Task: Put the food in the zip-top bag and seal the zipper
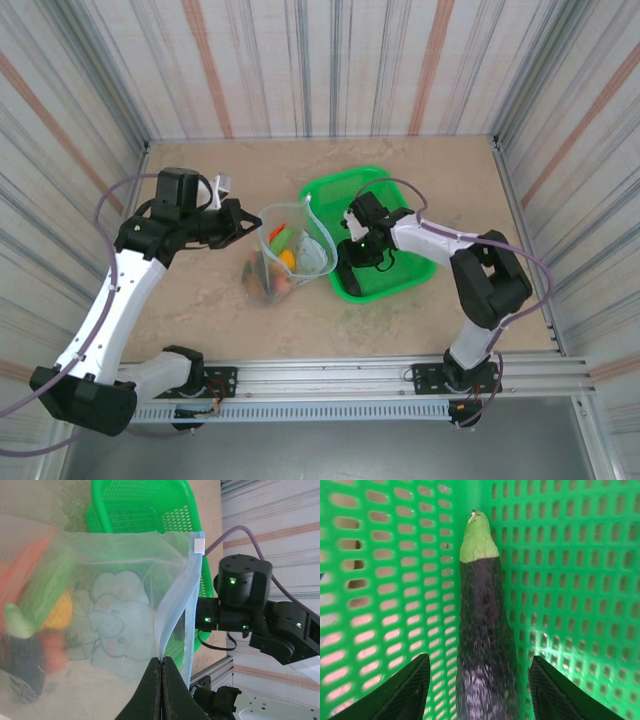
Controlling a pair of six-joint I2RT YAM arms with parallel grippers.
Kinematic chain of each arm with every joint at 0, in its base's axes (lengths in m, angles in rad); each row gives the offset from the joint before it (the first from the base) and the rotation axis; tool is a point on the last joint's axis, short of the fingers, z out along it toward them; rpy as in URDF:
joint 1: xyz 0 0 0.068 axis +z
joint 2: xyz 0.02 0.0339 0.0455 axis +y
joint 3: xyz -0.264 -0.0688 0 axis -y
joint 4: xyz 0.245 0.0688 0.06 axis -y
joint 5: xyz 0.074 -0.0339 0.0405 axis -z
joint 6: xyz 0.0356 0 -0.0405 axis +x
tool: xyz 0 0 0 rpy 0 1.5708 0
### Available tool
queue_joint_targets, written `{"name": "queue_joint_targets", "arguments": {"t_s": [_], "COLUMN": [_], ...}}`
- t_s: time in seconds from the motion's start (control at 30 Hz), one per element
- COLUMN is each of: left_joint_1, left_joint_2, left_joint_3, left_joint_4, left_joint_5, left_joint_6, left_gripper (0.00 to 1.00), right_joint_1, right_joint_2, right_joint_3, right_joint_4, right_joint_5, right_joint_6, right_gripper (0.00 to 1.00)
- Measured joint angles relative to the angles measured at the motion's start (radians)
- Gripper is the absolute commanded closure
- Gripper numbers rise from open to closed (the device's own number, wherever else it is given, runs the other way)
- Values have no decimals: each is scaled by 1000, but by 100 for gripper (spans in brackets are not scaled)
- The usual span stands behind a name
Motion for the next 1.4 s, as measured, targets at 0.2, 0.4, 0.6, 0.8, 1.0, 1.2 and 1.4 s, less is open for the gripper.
{"name": "queue_joint_targets", "arguments": {"t_s": [0.2,0.4,0.6,0.8,1.0,1.2,1.4], "left_joint_1": [0,-1,-4,-13,-15,-15,-15], "left_joint_2": [0,-1,-2,-10,-11,-11,-12], "left_joint_3": [-16,-21,-21,-21,-19,-5,4], "left_joint_4": [-17,-22,-26,-30,-29,-27,-10], "left_joint_5": [0,-1,-7,-8,-8,-8,-8], "left_joint_6": [0,0,1,0,0,-3,-17], "left_gripper": [100,100,100,100,100,100,100], "right_joint_1": [31,32,18,-3,-14,98,242], "right_joint_2": [67,82,41,-174,-447,-579,-669], "right_joint_3": [11,19,9,-9,-11,58,8], "right_joint_4": [34,55,62,55,94,126,378], "right_joint_5": [37,88,124,208,230,258,266], "right_joint_6": [17,33,45,50,51,-1,-44], "right_gripper": [55,74,78,79,77,77,80]}}
